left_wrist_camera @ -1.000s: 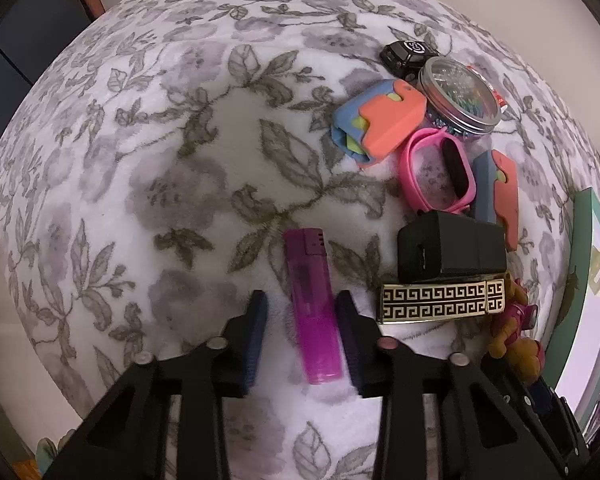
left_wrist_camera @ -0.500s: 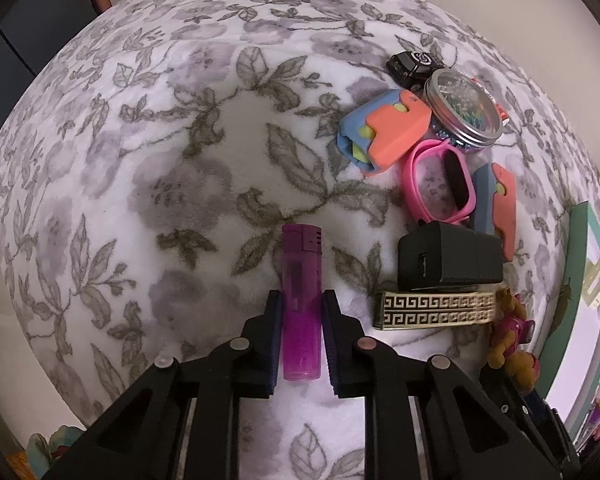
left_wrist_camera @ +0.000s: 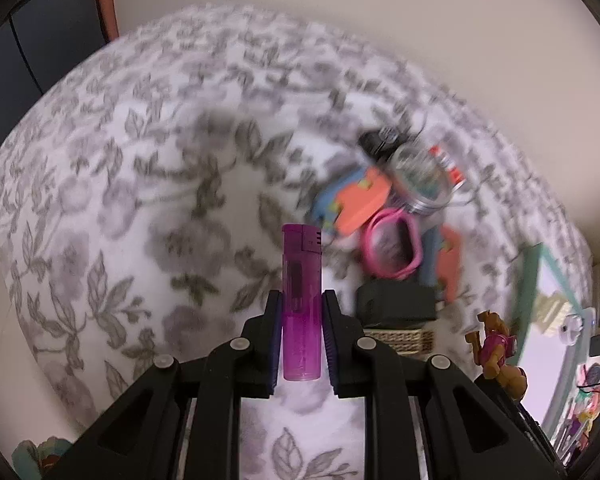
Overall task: Organize rigid objects
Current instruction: 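Carry the purple lighter and pink-helmet figure over the tray with both tools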
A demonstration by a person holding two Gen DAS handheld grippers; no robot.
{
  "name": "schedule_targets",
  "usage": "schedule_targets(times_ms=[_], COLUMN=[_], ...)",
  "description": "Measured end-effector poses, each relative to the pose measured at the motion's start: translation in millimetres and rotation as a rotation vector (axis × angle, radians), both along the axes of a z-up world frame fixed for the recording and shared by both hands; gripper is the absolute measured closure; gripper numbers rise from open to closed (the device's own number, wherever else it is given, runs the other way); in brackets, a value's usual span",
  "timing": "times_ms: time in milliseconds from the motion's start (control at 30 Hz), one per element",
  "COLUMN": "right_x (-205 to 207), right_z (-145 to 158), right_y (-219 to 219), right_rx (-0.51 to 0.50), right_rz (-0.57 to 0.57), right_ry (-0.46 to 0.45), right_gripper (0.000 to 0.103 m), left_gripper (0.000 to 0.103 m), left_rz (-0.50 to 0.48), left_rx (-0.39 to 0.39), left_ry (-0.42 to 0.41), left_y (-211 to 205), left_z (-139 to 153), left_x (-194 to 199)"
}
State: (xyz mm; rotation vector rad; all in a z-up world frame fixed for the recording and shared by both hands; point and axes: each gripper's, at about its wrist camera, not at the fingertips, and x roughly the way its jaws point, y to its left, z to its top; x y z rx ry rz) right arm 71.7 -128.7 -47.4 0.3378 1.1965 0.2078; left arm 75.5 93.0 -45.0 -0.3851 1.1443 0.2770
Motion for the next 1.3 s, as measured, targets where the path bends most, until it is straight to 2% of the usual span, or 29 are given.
schedule_targets(times_ms=[233,400,567,700,833,1067,1300], right_x=[-4.7,-10.9,-16.4,-16.5,-14.6,-17.4,-22.4], right_z=[43.9,69.7,84.7,82.3,70.4,52.2,44.9], right_y=[-16.9,-26.0,-39.7,-52.9,-73.0,-115.0,-149.1], right_rx=[0.048,0.02,-0.027,-0.058,-0.084,-0.129,-0.145], right_rz=[-0.046,-0.072,-0.107,-0.145,-0.203,-0.319,-0.397], right_ry=[-0.123,-0.198,-0.231,-0.217,-0.163,-0.081,-0.046], right_gripper=[0.06,0.06,0.06,0.06,0.06,0.06,0.06], left_gripper=[0.083,0.083,0.083,0.083,0.083,0.083,0.083], left_rz=[-0.052,-0.083,-0.163,-0.252,-0.361,-0.502,-0.631], left_rx=[0.002,0.004,0.0,0.002,0.017,0.046,0.061], left_ry=[-0.159,-0.223,-0.264,-0.276,-0.273,-0.249,-0.216], left_y=[-17.9,-31.7,-56.2,-82.2,-116.6,-161.0,-203.2], left_z=[45.9,61.3,71.6,76.6,77.2,69.5,56.1], left_x=[-7.6,-10.3,-11.1,-12.1,-15.3,-18.3,-20.5])
